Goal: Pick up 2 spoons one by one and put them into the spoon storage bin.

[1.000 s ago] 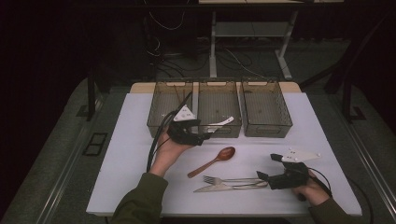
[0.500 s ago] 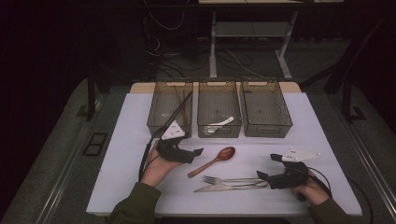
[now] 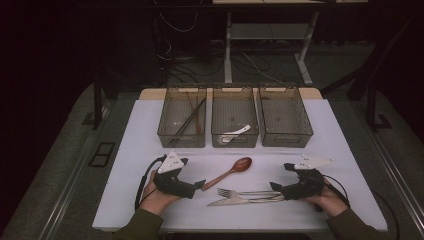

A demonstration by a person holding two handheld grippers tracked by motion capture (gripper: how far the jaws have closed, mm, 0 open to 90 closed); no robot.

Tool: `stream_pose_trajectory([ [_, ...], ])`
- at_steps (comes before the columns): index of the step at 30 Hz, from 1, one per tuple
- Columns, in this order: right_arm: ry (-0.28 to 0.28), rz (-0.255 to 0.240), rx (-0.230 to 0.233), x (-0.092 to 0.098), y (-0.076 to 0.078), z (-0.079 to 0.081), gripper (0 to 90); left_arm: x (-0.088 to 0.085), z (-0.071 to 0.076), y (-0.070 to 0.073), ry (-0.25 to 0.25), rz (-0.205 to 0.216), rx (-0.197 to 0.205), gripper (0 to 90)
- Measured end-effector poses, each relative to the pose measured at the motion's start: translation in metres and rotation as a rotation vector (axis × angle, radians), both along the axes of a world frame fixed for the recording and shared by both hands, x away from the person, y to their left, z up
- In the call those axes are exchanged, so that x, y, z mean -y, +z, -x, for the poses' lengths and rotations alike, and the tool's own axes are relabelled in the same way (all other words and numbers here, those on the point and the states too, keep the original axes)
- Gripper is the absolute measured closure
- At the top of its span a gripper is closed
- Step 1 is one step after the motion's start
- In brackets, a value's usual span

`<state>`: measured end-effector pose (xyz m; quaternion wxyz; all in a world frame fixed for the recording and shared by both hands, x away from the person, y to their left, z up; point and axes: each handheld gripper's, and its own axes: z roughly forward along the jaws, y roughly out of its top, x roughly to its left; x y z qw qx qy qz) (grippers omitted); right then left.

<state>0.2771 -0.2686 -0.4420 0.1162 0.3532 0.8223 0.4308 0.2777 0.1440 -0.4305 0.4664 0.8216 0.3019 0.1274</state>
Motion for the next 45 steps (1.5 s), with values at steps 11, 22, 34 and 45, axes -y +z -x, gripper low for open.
stream_pose_trajectory([
  [11,0.035,0.033,-0.031,-0.026,0.016,-0.029,22.9,-0.017,0.016,-0.01,-0.015,0.001,-0.026,0.0],
  [22,0.087,0.046,-0.025,-0.062,0.024,-0.063,61.2,-0.022,0.015,-0.011,-0.009,-0.006,-0.034,0.0],
  [34,0.111,0.057,-0.061,-0.085,0.013,-0.09,89.6,-0.023,0.014,-0.013,-0.008,-0.002,-0.038,0.0],
  [45,0.135,0.108,-0.081,-0.104,0.003,-0.103,89.7,-0.022,0.015,-0.013,-0.017,-0.005,-0.043,0.0],
])
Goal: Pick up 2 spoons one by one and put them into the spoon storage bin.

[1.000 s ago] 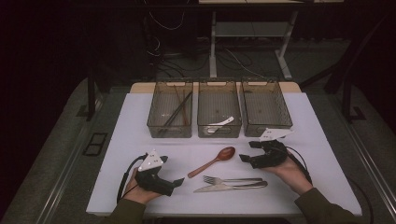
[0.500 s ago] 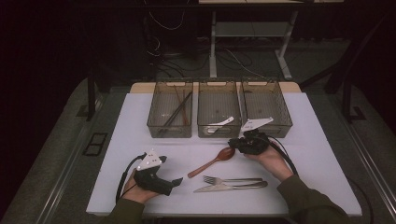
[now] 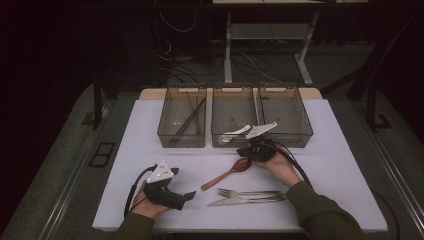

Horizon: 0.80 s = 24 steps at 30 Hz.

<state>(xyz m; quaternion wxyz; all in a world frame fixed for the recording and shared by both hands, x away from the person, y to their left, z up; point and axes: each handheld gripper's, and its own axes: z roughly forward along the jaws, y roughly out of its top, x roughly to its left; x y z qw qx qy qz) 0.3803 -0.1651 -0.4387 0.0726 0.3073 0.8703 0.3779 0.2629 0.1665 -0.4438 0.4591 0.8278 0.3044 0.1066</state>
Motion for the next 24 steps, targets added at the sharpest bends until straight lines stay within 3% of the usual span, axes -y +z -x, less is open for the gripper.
stream_pose_trajectory([
  [13,-0.002,0.057,-0.04,0.009,-0.006,0.004,89.7,0.002,0.001,0.0,-0.009,0.003,-0.009,0.0],
  [24,0.02,0.066,-0.055,0.023,-0.003,0.021,89.7,0.003,0.001,0.0,-0.02,0.006,-0.011,0.0],
])
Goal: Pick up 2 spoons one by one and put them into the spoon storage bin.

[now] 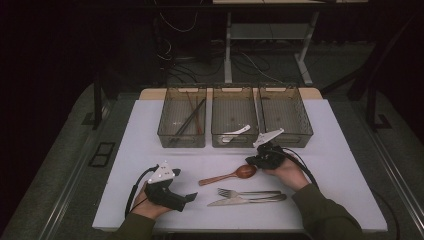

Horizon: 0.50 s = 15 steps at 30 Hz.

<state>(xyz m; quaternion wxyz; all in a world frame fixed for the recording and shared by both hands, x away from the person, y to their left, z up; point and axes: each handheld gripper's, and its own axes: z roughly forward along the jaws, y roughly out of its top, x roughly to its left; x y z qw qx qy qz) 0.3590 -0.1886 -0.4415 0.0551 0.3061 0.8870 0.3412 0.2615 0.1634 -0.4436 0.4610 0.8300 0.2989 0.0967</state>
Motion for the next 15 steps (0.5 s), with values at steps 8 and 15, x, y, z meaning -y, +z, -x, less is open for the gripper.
stream_pose_trajectory([
  [8,-0.018,-0.049,0.014,0.013,0.013,0.008,69.4,0.0,0.0,0.0,-0.001,0.001,0.0,0.0],
  [15,0.027,-0.081,-0.009,0.016,0.011,0.017,48.8,0.0,0.0,0.0,-0.007,-0.001,0.0,0.0],
])
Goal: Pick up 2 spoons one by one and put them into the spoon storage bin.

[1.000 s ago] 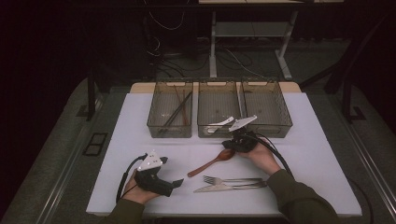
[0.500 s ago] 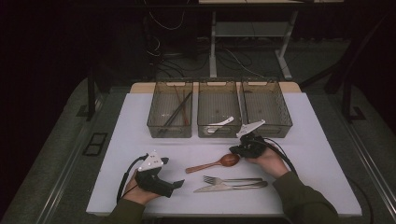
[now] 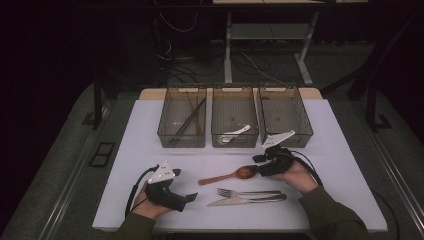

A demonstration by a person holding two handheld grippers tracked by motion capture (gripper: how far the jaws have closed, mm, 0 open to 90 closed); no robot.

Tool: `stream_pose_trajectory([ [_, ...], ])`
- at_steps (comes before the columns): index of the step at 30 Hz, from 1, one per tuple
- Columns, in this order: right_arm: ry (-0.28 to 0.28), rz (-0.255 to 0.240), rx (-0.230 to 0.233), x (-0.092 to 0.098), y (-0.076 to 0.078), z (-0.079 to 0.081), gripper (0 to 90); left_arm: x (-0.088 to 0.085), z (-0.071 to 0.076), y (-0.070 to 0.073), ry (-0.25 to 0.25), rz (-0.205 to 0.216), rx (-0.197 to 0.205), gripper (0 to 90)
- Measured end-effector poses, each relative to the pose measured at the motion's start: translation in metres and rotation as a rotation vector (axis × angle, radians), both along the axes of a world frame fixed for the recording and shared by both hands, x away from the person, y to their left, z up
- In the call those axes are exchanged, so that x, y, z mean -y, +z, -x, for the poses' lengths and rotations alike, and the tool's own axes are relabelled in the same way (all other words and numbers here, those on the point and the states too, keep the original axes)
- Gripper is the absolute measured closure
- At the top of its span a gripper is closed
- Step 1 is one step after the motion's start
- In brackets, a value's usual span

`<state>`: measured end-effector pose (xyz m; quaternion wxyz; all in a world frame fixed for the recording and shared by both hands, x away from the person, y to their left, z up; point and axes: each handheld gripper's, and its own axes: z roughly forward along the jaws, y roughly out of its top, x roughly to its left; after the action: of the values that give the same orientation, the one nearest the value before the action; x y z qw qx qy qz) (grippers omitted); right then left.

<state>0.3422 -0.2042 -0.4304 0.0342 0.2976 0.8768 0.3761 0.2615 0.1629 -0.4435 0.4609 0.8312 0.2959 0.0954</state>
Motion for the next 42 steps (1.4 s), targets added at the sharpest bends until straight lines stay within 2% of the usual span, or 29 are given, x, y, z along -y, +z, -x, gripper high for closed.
stream_pose_trajectory([
  [2,0.001,0.003,-0.006,-0.002,-0.003,0.0,45.6,0.0,0.0,0.0,-0.003,-0.002,0.0,0.0],
  [7,0.038,0.007,-0.021,-0.009,-0.009,0.001,45.5,0.0,0.0,0.0,-0.004,0.0,0.0,0.0],
  [12,0.065,0.039,-0.017,-0.014,-0.013,0.004,46.6,0.001,0.0,-0.001,-0.009,0.002,-0.004,0.0],
  [24,0.159,0.093,0.028,-0.018,-0.013,0.011,62.7,0.002,0.0,-0.001,-0.019,-0.007,-0.006,0.0],
  [34,0.197,0.093,0.023,-0.015,-0.013,0.009,77.7,0.003,0.001,-0.002,-0.021,-0.006,-0.007,0.0],
  [42,0.203,0.083,0.004,-0.013,-0.013,0.007,79.5,0.003,0.001,-0.002,-0.022,-0.008,-0.007,0.0],
])
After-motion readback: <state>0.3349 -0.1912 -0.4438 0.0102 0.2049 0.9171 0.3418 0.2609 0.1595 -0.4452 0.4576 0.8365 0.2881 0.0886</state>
